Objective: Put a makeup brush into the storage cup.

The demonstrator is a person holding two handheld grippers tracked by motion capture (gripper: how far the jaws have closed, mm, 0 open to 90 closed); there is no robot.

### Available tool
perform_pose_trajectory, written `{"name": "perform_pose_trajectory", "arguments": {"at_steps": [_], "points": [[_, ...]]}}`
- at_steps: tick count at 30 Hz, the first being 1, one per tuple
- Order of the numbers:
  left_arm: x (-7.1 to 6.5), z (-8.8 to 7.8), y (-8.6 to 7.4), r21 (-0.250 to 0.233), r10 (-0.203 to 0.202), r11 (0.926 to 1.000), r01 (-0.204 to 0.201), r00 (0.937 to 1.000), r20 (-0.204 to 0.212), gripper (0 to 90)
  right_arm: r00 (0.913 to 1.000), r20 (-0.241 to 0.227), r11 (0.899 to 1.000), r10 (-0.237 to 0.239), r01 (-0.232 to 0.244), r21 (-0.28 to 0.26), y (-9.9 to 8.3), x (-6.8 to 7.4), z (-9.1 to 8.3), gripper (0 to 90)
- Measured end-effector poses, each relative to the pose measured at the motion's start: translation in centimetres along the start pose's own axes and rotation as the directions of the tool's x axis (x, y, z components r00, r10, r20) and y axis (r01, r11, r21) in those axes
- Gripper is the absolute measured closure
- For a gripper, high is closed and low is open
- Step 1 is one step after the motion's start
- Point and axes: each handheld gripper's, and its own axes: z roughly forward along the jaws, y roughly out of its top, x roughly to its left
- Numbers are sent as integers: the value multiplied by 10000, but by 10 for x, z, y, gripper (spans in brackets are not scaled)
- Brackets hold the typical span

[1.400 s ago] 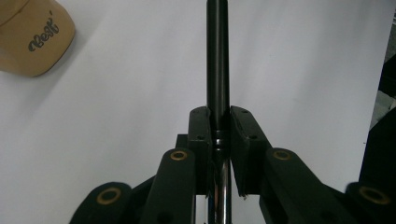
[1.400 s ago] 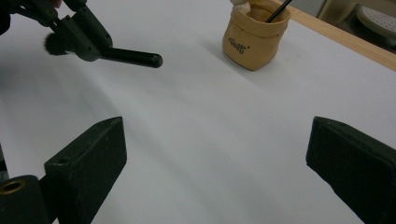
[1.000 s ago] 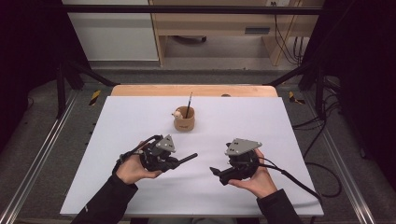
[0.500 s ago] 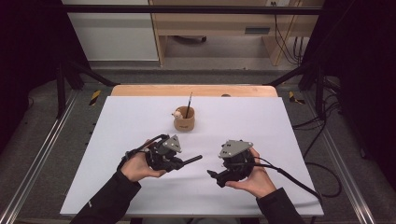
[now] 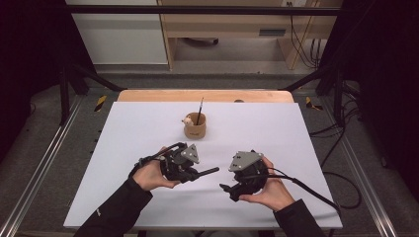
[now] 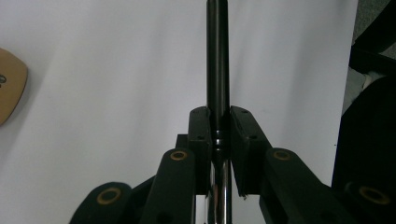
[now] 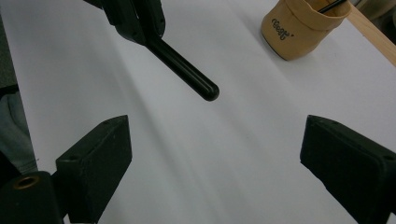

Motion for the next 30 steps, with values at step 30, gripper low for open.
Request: {"name": "perform_pose_trajectory", "arguments": {"at_steps": [30], "points": [[-3,2,11,177,118,9998,-126,9989,463,790,9895,-330,9876,-1406,1425,653,15,11,9,187]]}}
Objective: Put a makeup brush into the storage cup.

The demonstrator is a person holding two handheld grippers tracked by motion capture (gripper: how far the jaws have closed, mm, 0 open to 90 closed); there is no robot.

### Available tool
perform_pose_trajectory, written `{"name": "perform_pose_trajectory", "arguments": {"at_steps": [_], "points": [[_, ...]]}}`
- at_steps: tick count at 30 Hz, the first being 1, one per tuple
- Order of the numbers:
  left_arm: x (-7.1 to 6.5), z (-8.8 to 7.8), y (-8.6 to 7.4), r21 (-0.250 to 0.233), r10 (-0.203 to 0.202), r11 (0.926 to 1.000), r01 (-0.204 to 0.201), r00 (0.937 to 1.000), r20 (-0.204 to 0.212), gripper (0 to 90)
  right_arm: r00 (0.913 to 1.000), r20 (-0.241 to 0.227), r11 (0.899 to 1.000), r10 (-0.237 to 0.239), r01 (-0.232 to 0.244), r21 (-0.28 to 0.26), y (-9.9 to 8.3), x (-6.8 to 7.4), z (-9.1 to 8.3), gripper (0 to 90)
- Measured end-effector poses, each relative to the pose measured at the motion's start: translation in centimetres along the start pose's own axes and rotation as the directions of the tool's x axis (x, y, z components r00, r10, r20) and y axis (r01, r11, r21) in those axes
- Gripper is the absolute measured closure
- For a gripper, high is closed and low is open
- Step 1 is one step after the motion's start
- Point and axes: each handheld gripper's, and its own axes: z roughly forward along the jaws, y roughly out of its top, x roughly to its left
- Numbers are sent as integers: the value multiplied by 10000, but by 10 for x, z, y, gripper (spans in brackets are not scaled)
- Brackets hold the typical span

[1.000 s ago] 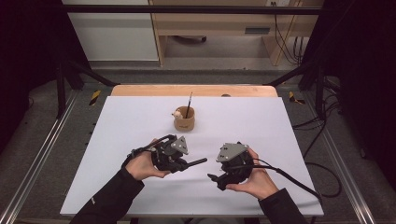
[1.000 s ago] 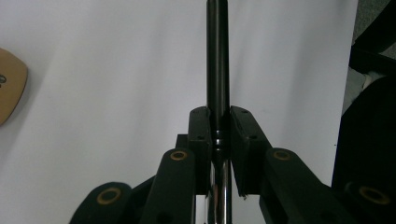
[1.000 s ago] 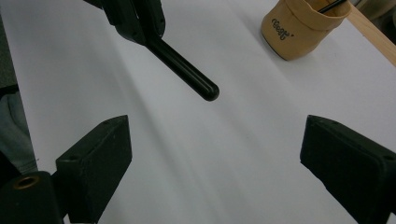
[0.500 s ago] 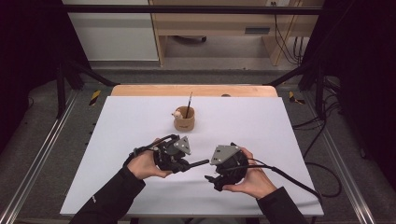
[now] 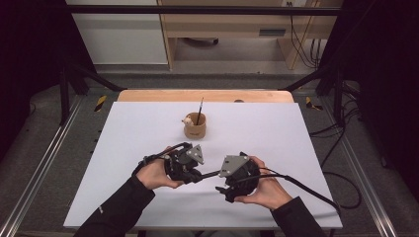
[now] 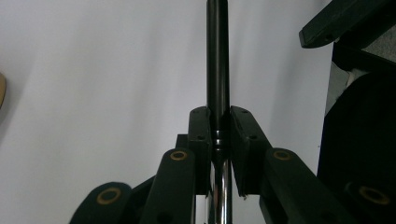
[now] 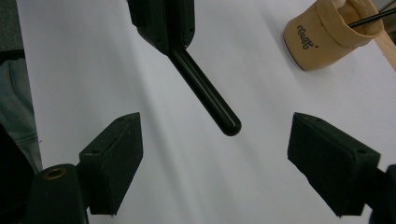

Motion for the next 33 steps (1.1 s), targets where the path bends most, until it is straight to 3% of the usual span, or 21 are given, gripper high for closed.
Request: {"name": "perform_pose_trajectory", "arguments": {"at_steps": [8,19,25,29,33], "points": [[-1,2,4,122,63,9999,-64,10000,60,791,9997,-63,9997,-253,254,33,1,1,1,200],[-5,6,10,298,35,9995,-43,9996,281,790,9952,-110,9949,-972,975,264,0,3,4,258],[-5,8,12,477,110,9988,-127,9993,351,790,9943,-163,9943,-1050,1052,154,-1,6,6,314],[-7,10,15,304,53,9995,-65,9991,420,791,9906,-95,9904,-1362,1363,236,-1,6,7,345],[-7,9,18,428,168,9989,-188,9988,462,790,9870,-90,9869,-1602,1604,191,-2,7,8,378]]}}
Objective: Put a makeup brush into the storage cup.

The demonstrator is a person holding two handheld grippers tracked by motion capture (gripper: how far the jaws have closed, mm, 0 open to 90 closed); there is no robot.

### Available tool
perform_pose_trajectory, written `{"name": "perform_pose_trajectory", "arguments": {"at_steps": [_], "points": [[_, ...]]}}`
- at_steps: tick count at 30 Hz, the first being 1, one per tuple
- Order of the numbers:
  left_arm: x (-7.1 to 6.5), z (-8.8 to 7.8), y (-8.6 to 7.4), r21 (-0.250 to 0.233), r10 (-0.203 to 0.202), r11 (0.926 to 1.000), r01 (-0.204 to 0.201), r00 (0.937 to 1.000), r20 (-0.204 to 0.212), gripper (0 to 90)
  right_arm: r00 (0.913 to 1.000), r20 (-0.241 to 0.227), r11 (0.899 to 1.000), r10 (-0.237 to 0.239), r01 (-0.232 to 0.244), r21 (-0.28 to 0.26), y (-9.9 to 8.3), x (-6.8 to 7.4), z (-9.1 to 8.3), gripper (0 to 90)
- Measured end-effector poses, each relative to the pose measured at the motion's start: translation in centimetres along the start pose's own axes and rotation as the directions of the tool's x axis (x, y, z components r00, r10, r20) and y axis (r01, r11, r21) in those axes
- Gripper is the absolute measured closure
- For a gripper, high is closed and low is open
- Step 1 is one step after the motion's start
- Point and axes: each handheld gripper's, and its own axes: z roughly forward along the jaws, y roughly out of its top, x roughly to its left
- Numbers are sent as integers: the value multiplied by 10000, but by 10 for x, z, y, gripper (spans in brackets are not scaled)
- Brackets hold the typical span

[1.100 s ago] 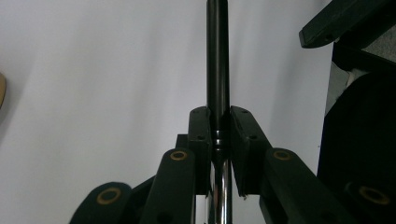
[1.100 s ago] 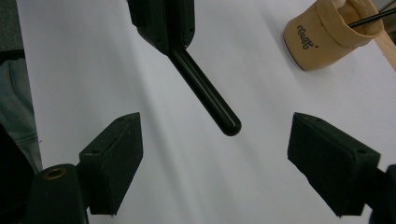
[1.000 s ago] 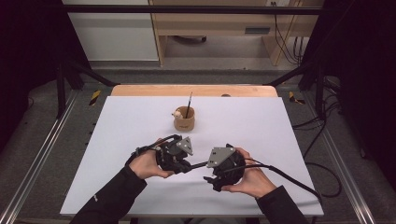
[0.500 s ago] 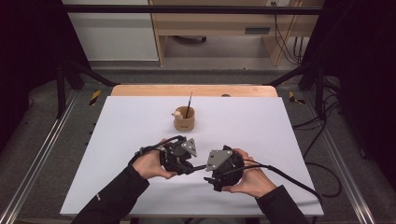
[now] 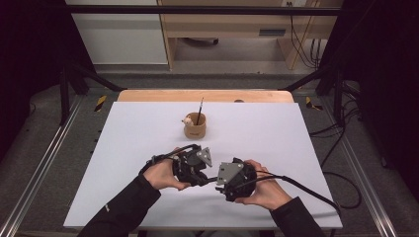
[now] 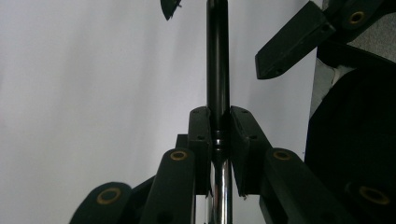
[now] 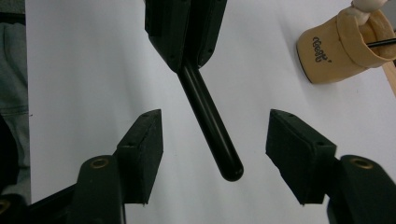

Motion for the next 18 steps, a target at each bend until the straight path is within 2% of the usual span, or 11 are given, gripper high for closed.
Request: {"name": "perform_pose_trajectory", "arguments": {"at_steps": [6,9,10,11,13,14,15,16,17,18], "points": [[-1,-1,6,69,1,10000,-1,10000,16,790,9996,28,9996,-289,289,-33,0,1,1,443],[-5,1,7,-256,-358,9990,362,9993,141,790,9992,-157,9993,-360,361,50,0,1,2,485],[-5,0,8,-182,-275,9994,278,9996,118,791,9991,-121,9992,-406,406,48,-1,1,2,494],[-6,2,8,-322,-433,9985,436,9990,102,790,9988,-114,9989,-475,475,24,0,1,2,503],[-4,-1,9,31,14,10000,-14,10000,79,790,9987,38,9986,-515,515,-103,0,2,4,521],[-6,1,9,-254,-288,9993,289,9996,41,791,9989,143,9990,-455,455,-5,-1,2,4,533],[-6,0,10,-150,-178,9997,178,9998,-26,791,9992,-36,9990,-400,401,189,-1,3,2,543],[-6,1,10,-277,-188,9994,187,9998,-23,790,9996,67,9994,-284,283,207,-1,5,2,552],[-6,0,10,-169,-105,9998,105,9999,-26,790,9994,49,9989,-350,348,325,-1,4,2,560],[-7,-1,10,-141,-89,9999,89,10000,-16,790,9982,-31,9980,-604,604,197,-1,3,3,571]]}}
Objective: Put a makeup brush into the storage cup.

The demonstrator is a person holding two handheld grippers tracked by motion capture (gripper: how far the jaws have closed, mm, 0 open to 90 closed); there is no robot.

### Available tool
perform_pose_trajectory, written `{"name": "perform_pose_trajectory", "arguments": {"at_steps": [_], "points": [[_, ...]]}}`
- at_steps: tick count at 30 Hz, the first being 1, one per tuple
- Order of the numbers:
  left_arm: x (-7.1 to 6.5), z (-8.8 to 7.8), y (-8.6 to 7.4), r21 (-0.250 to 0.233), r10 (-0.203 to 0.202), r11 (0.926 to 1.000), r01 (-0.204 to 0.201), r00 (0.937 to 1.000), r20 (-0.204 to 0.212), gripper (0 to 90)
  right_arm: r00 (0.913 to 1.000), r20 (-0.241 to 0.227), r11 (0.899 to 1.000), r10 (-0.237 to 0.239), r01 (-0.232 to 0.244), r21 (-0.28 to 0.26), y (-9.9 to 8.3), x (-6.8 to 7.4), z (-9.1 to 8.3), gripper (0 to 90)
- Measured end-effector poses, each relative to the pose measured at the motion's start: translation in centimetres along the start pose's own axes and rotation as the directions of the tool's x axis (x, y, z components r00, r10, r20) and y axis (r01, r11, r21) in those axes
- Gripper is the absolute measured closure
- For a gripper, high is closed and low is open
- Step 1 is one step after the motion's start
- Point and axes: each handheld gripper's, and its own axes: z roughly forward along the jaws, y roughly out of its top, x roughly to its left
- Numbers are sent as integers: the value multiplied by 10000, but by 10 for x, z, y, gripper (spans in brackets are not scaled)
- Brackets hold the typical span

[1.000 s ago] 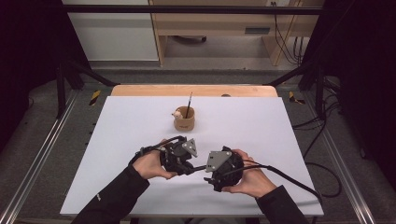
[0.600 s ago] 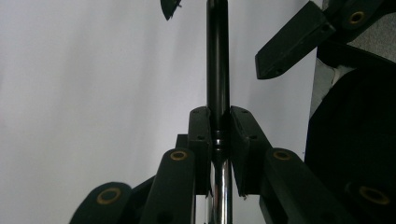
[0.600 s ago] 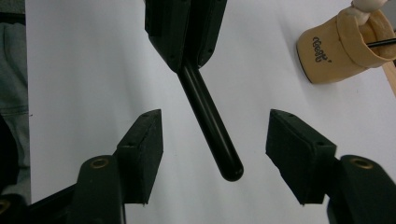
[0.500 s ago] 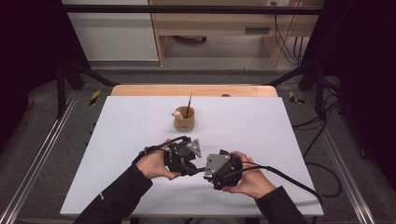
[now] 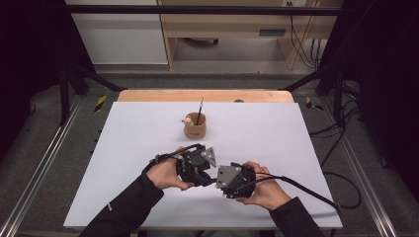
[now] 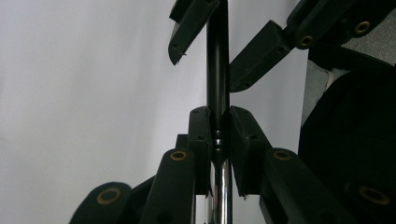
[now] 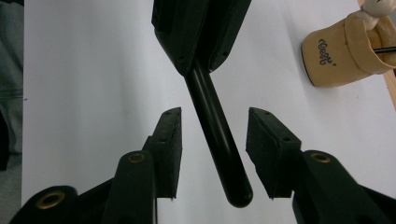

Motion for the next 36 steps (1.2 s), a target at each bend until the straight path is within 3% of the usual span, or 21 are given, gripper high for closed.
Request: {"name": "perform_pose_trajectory", "arguments": {"at_steps": [1,2,3,4,6,14,15,24,27,29,32,33,35,36], "points": [[0,0,0,13,71,10000,-71,10000,2,790,9975,104,9962,701,-705,508,0,5,-3,585],[0,-1,0,76,158,9998,-160,9997,188,790,9985,74,9978,535,-537,387,0,4,-2,597],[-4,1,0,-269,-241,9993,246,9995,209,790,9999,-65,9999,137,-137,-16,0,2,1,608],[-2,0,1,-8,77,10000,-77,9998,204,790,9963,178,9937,837,-848,731,0,7,-3,622],[-2,0,1,-43,59,10000,-58,9998,177,790,9995,-11,9994,-331,331,-30,-1,1,2,643],[-3,0,2,-7,115,9999,-115,9998,176,790,9998,-38,9998,-186,186,-46,0,2,1,708],[-3,0,1,-18,127,9999,-127,9997,202,790,9970,-21,9965,-767,766,-334,-1,-1,3,710],[-2,-1,1,-13,131,9999,-130,9996,260,790,9945,119,9938,-1037,1041,-400,-1,-1,2,719],[-2,-1,1,23,117,9999,-118,9995,278,790,9949,132,9942,-995,1000,-404,0,0,2,723],[-2,-1,1,14,93,10000,-94,9995,294,789,9976,75,9975,-688,689,-172,-1,3,1,726],[-2,-1,1,-8,73,10000,-73,9995,309,788,9969,-59,9968,-781,779,-174,-1,2,1,732],[-2,-1,1,-1,109,9999,-109,9996,274,787,9929,-63,9921,-1188,1185,-401,-1,0,2,735],[-1,-2,1,-28,135,9999,-134,9995,278,785,9971,-26,9969,-763,762,-199,-1,3,1,742],[-1,-2,0,-52,141,9999,-139,9995,297,783,9960,-59,9959,-893,892,-153,-1,2,0,744]]}}
